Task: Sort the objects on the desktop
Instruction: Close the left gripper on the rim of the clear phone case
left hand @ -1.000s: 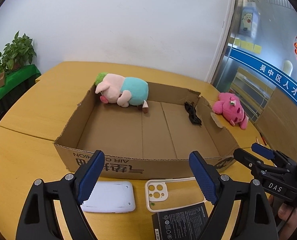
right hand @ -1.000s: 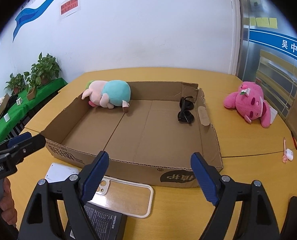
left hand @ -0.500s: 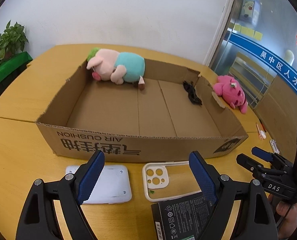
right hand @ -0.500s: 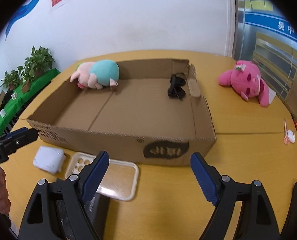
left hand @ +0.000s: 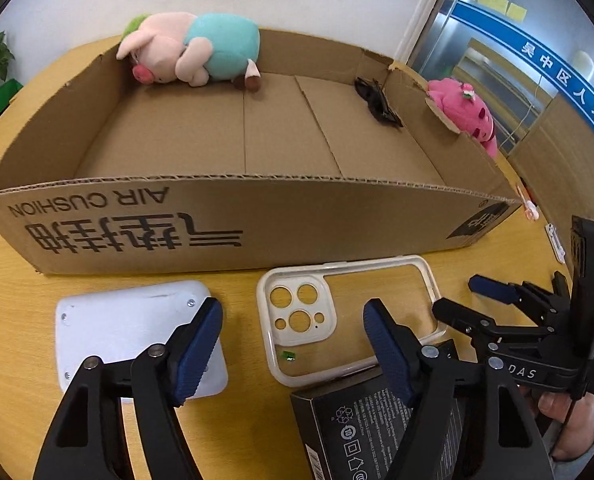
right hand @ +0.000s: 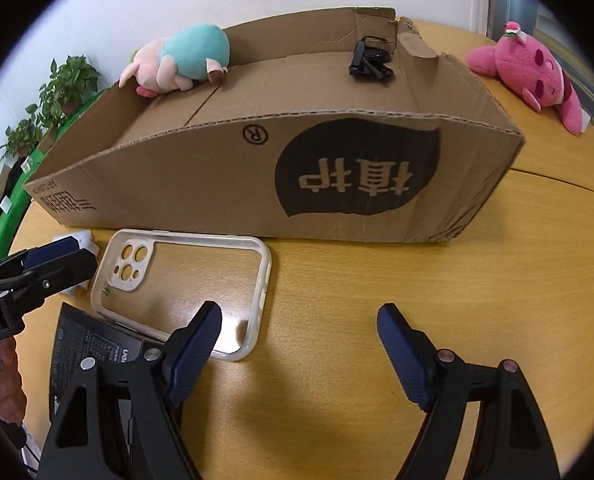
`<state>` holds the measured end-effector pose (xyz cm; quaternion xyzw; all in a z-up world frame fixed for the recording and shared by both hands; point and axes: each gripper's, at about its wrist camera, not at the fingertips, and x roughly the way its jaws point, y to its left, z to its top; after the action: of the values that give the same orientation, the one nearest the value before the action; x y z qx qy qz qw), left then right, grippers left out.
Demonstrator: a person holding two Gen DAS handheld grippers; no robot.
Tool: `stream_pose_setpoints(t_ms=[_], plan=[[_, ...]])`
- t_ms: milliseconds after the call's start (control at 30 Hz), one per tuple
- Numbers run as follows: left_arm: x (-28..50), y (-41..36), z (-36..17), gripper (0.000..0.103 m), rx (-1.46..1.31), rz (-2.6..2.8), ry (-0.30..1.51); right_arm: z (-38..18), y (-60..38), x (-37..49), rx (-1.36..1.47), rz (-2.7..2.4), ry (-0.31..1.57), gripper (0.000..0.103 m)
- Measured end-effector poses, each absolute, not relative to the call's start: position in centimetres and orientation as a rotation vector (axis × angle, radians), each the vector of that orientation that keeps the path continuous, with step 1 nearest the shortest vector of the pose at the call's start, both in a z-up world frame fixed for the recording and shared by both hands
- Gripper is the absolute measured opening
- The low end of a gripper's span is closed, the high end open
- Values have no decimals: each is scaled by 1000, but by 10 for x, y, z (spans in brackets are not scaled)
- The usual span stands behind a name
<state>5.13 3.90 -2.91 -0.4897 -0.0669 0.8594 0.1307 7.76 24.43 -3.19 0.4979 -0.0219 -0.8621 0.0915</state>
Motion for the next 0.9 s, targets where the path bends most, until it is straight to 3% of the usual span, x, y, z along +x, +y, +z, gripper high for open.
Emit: stream_pose_setpoints(t_ms=[233,367,500,567,633,900], plan=[[51,44,-38,63,-1476,2460,-174,-34,243,79,1479,-2638,68,49],[49,47,-47,48,-1538,2421,-172,-32,250,81,1484,-2645,40,29],[53,52,-45,42,-1520,2435,-133,-33,255,85,1485,-2642,-6,13],[53,55,-46,32,-1512,2415,-128,-33,254,87,1484,-2638,-14,10],[54,58,-48,15,-1505,2385,-134,-33,251,88,1487,-2628,-13,6],[57,61,-48,9,-1479,2413,-86,-33,242,95,1484,-2625,10,6]])
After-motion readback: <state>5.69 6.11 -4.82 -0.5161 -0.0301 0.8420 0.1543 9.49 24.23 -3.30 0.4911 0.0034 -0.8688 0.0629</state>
